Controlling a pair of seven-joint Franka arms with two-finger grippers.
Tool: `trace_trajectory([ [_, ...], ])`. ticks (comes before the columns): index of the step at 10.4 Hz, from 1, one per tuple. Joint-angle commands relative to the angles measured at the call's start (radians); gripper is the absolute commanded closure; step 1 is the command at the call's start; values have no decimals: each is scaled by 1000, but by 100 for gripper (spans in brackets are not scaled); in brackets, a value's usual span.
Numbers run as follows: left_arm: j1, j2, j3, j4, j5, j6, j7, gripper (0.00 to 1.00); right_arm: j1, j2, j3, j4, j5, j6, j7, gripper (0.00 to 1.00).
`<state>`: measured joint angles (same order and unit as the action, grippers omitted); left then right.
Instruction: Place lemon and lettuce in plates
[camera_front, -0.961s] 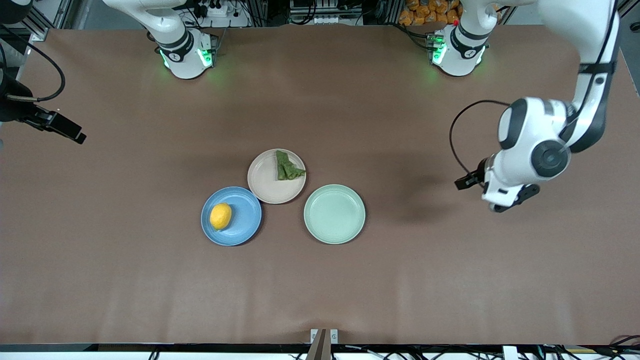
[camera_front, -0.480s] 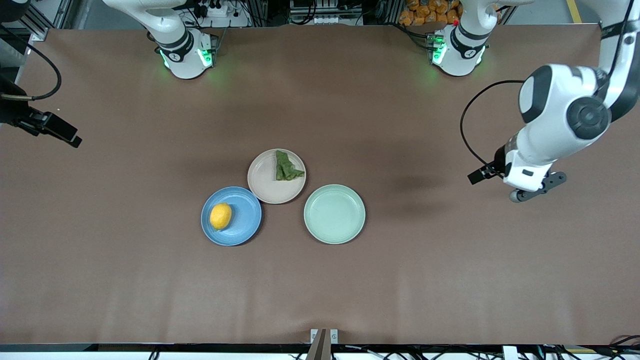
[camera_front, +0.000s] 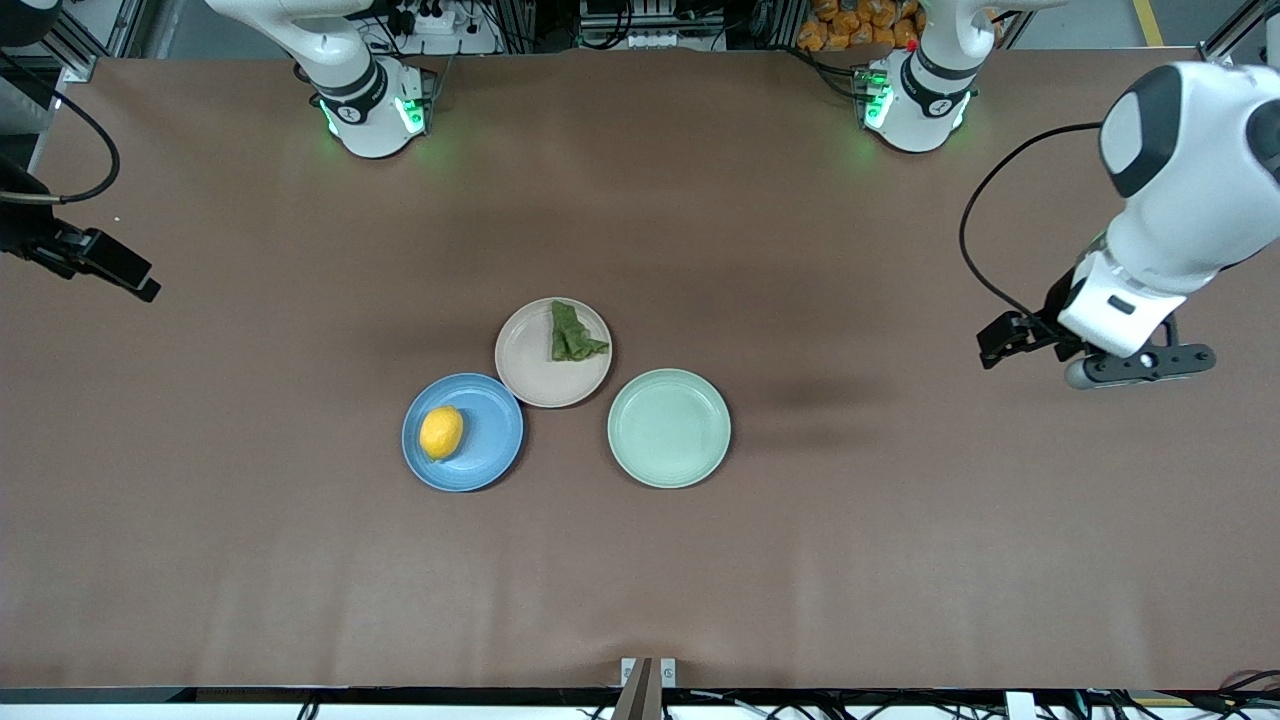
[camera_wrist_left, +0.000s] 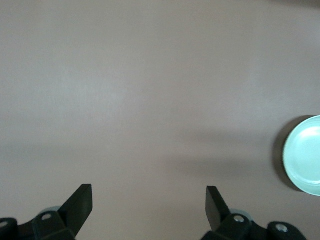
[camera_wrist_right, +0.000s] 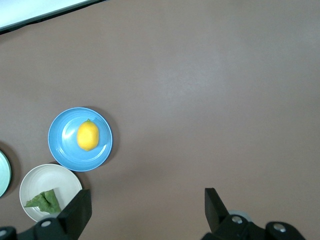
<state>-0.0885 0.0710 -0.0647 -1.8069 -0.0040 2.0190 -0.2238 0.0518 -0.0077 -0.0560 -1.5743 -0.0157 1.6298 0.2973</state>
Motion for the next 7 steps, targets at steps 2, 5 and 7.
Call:
trace_trajectory([
  [2,13,-11,-37,148,2,-164,34,0,-4,32,-1,59,5,-21,-27,0],
  [5,13,-19,-63,248,1,-314,35,0,-7,32,-1,59,0,-22,-29,0],
  [7,13,-28,-69,291,5,-373,41,0,-10,37,-1,62,-3,-22,-44,0],
])
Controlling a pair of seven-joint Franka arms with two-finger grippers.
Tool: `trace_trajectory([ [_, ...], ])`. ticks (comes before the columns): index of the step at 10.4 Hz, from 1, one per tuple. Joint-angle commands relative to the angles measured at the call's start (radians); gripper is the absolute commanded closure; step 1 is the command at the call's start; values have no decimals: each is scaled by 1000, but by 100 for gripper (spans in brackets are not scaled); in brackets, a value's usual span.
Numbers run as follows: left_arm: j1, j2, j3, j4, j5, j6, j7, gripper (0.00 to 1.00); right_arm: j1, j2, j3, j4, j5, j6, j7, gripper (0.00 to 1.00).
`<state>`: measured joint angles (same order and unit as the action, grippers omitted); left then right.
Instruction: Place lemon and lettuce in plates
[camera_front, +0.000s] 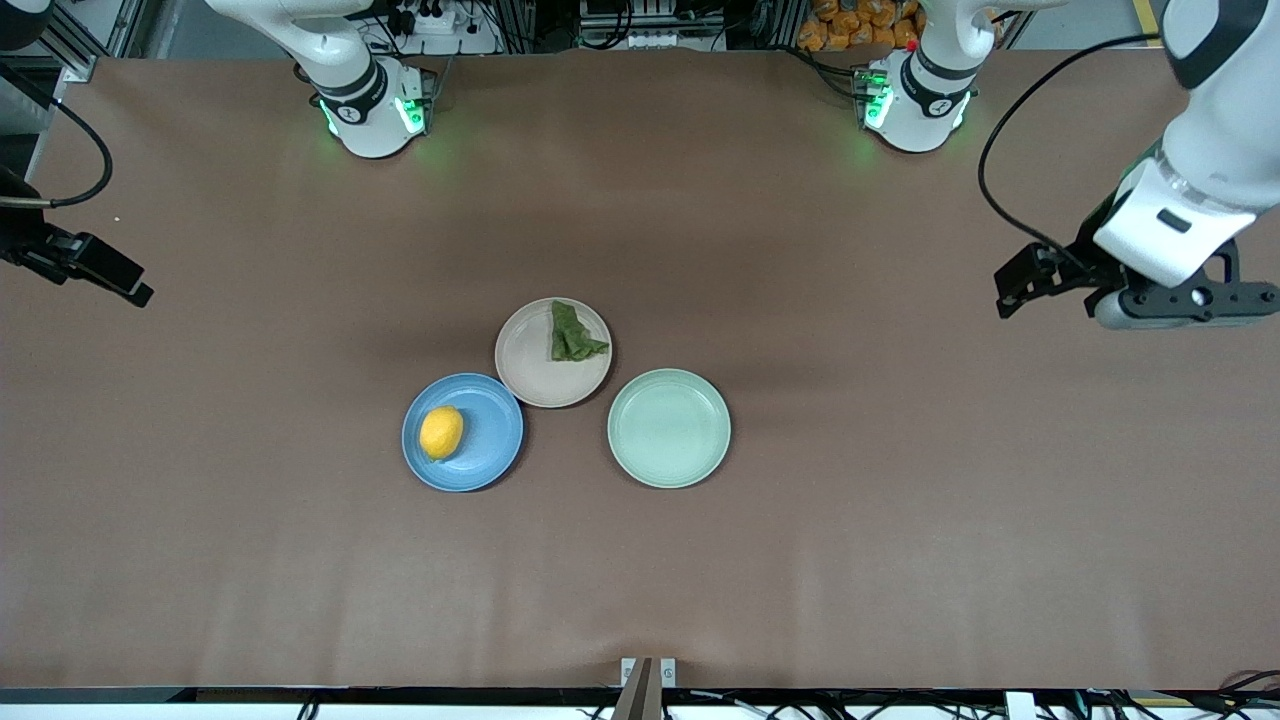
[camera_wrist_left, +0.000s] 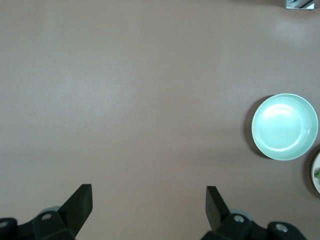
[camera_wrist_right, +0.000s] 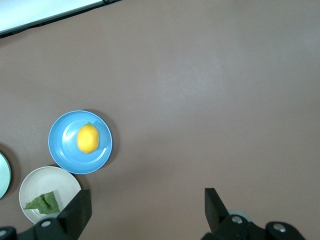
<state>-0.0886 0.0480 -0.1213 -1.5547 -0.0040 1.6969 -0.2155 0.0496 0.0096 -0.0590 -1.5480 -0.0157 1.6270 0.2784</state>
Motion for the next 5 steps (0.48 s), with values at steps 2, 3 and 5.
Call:
trace_trajectory([
  [2,12,-20,-14,54,45,-80,71,0,-8,29,2,54,-10,-53,-25,0],
  [3,7,-22,-15,54,51,-80,74,0,-10,35,2,69,-15,-68,-25,0],
  [5,13,-34,-53,56,102,-82,76,0,-10,36,1,72,-15,-72,-25,0],
])
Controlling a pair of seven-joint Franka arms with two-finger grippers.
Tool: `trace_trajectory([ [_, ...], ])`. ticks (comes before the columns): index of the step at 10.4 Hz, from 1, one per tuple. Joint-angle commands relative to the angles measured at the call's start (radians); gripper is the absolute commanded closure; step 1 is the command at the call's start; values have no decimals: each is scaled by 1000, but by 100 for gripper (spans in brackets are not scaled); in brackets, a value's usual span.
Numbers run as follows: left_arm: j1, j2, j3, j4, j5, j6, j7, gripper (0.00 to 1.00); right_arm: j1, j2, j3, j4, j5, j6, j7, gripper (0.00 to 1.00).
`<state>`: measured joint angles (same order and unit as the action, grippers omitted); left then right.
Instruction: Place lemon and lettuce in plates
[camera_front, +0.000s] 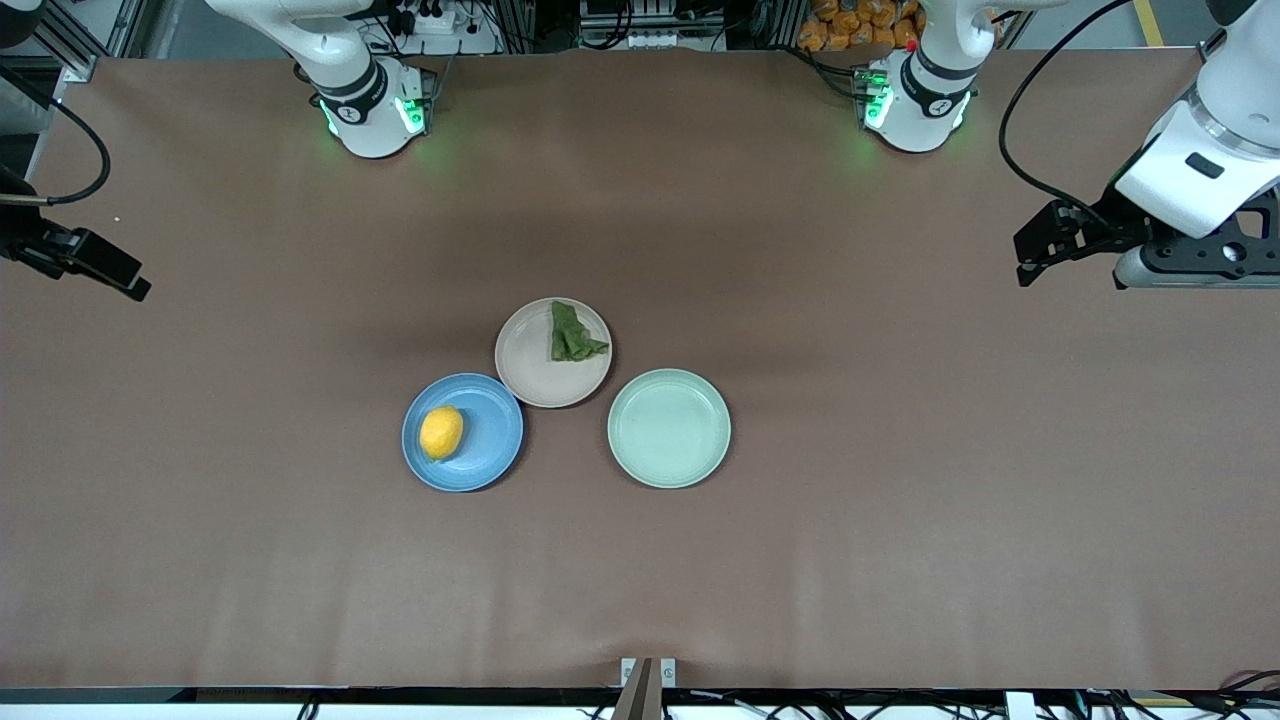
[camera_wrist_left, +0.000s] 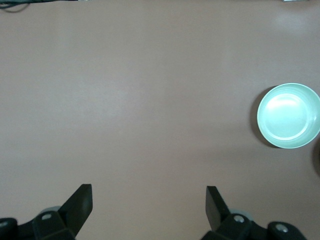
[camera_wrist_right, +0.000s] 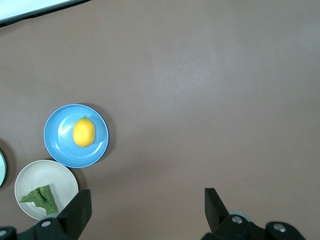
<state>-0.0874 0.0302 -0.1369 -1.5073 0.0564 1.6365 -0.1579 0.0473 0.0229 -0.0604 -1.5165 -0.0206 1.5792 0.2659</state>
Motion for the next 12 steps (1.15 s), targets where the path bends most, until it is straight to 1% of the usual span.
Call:
trace_trajectory([
  [1,14,-24,-44,9,40,-32,17,0,-4,23,2,41,-10,-25,-13,0],
  [3,35,-27,-67,9,27,-78,20,0,0,23,4,42,-12,-24,-10,0],
  [4,49,-27,-70,10,-5,-86,18,0,0,23,2,45,-12,-24,-7,0],
  [8,64,-20,-56,29,-87,-112,18,0,2,23,2,45,-10,-25,-4,0],
  [12,64,-16,-50,30,-79,-112,9,0,5,23,4,44,-9,-27,-4,0],
])
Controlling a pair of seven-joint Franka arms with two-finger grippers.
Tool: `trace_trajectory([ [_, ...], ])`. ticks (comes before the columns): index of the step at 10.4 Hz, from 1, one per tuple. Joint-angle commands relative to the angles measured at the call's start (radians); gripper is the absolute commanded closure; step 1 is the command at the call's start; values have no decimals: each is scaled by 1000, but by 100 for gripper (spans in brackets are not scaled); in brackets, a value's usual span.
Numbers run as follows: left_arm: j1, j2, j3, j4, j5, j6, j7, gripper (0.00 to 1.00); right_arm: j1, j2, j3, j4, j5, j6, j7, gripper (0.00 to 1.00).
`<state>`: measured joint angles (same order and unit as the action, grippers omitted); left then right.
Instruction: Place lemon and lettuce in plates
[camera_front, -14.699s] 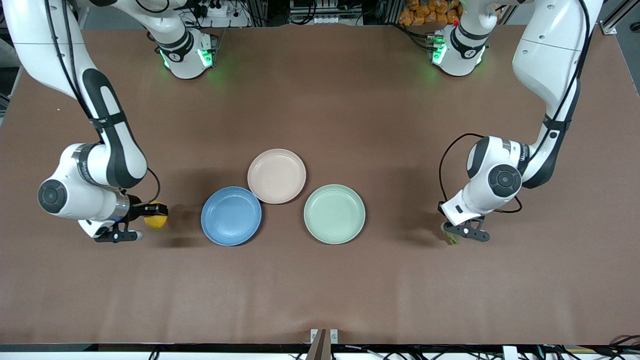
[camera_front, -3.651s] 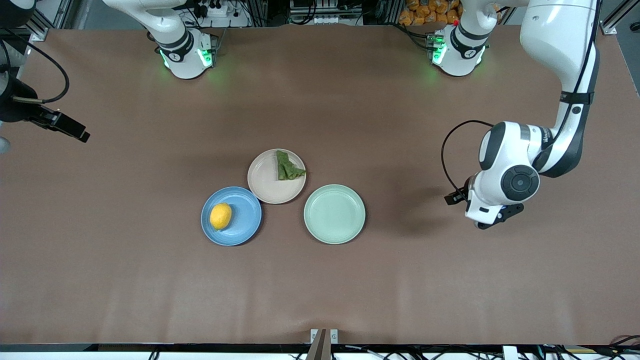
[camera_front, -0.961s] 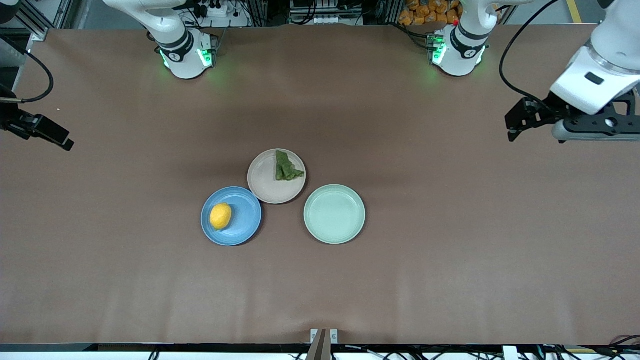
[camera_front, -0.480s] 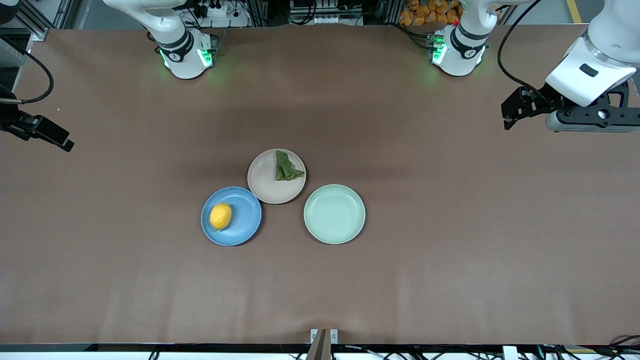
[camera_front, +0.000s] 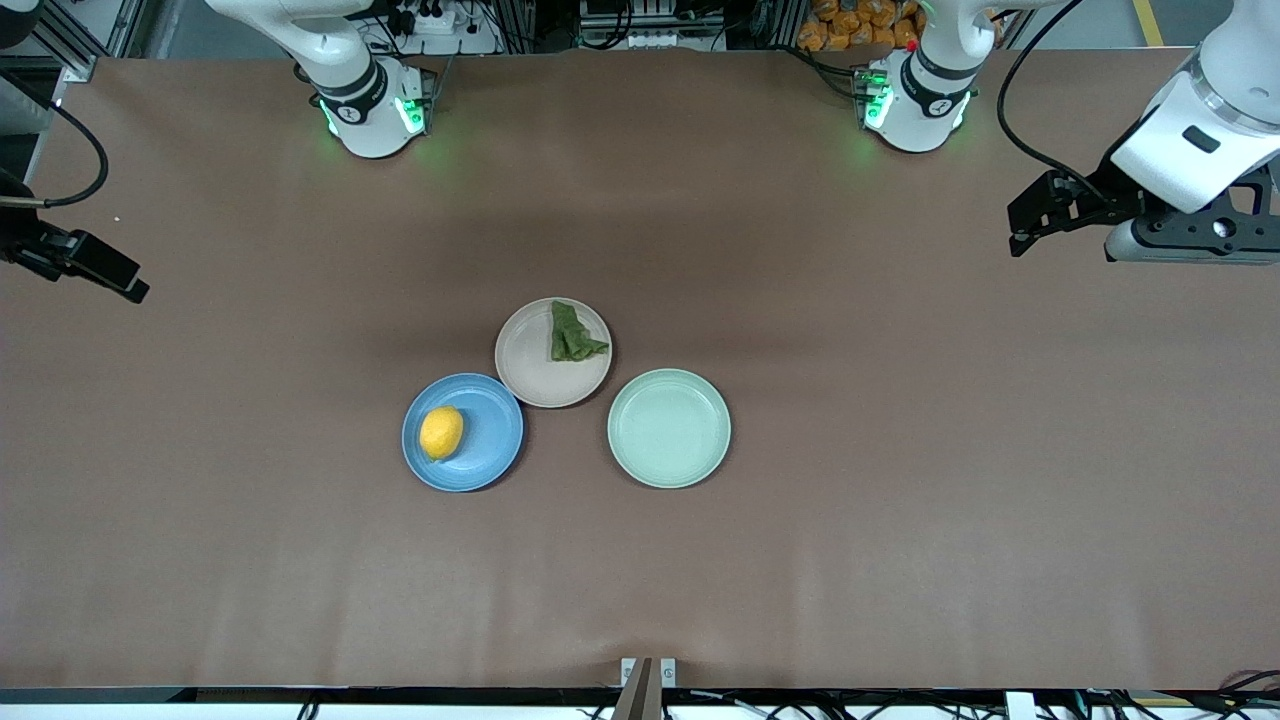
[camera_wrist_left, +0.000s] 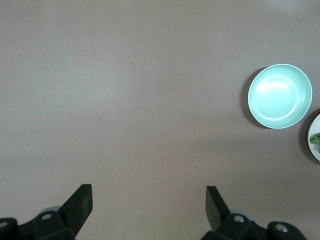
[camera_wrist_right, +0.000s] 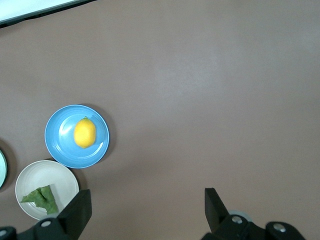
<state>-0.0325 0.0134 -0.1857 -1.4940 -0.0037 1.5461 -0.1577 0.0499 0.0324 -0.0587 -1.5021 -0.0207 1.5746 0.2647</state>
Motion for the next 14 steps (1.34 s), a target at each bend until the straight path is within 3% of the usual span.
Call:
trace_trajectory([
  [1,12,0,0,17,-19,-20,4,0,4,14,2,29,-8,-39,1,0],
  [14,13,0,-1,29,21,-9,26,0,11,12,0,31,-8,-42,4,0],
])
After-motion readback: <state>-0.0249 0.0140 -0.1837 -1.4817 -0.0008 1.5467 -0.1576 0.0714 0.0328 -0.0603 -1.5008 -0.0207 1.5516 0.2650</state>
